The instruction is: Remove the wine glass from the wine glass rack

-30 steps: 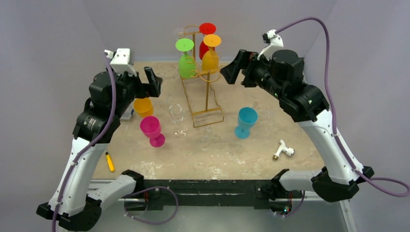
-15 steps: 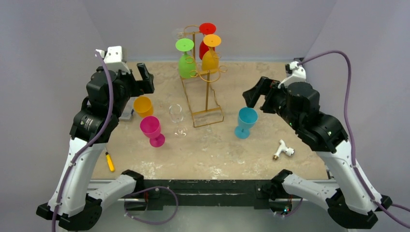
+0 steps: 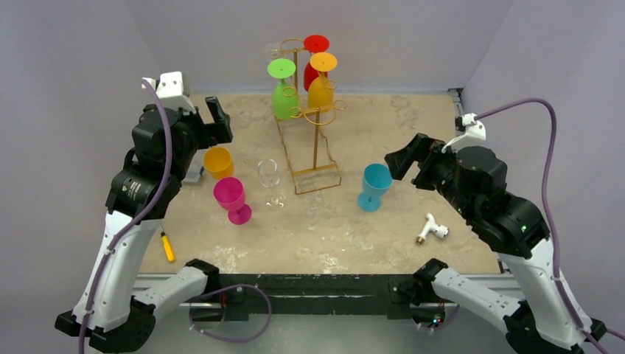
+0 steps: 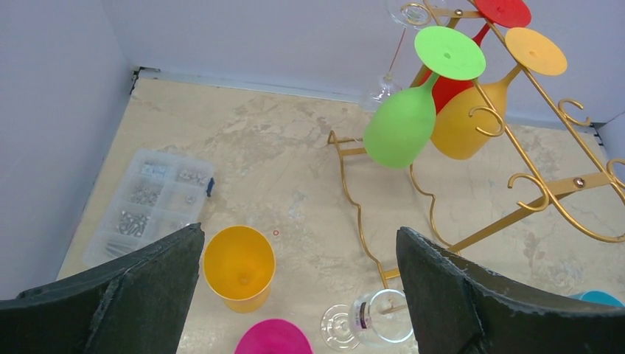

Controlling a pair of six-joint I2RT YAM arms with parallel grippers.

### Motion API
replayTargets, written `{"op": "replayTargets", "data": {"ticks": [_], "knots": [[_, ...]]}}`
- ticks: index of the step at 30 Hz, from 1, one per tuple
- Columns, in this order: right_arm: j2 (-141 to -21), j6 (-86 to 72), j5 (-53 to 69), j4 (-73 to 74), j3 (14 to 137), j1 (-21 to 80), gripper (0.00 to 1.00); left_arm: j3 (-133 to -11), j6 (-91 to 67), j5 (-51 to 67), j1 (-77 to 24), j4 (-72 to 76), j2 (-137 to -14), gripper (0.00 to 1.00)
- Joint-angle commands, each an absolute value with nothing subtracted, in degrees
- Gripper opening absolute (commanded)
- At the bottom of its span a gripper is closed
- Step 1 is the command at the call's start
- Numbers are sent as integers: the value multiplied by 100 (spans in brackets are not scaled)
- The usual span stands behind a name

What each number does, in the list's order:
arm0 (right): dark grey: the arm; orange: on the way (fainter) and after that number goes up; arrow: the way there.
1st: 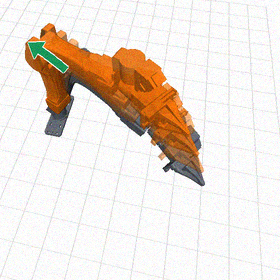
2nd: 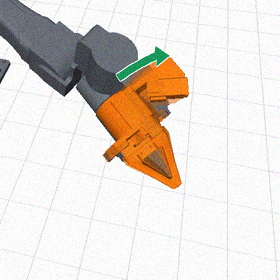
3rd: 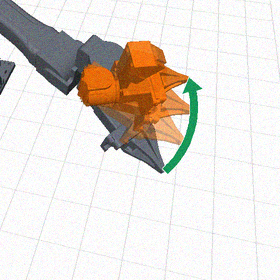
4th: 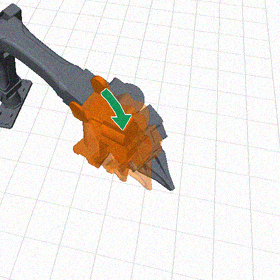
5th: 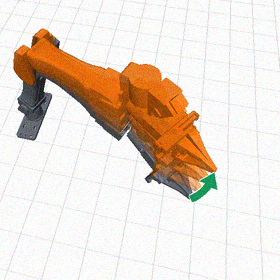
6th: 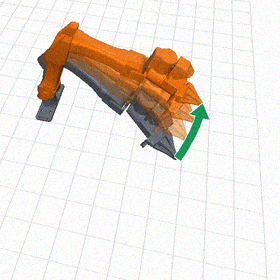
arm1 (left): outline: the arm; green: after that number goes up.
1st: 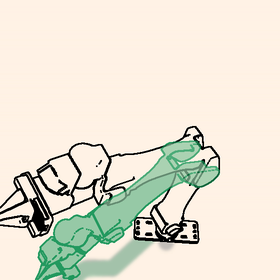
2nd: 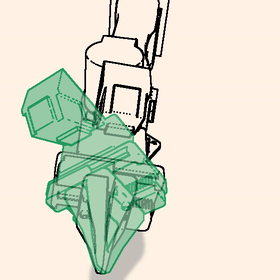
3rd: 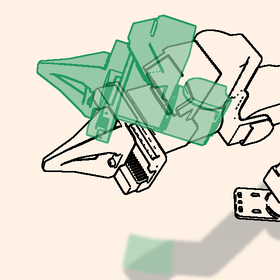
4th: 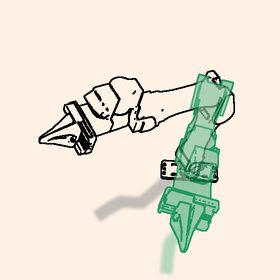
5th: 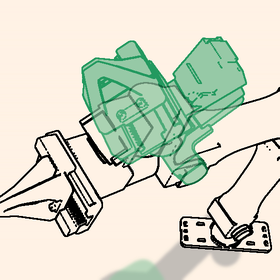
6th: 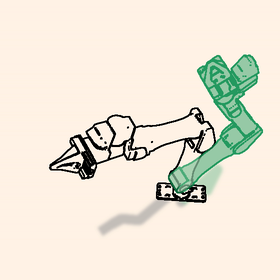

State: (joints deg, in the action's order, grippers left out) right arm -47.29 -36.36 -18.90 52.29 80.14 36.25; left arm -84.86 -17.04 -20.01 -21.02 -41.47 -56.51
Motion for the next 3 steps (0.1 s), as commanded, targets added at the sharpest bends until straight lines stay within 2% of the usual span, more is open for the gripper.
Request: {"op": "replayTargets", "data": {"ticks": [1, 3], "knots": [[-4826, -3665, -1926, 5098, 8073, 3613, 99, -8480, -1740, -2135, -2074, -4098, -5506, 99], [-4868, -3679, -1922, 5112, 8102, 3618, 99, -8447, -1725, -2143, -2074, -4098, -5478, 99]]}}
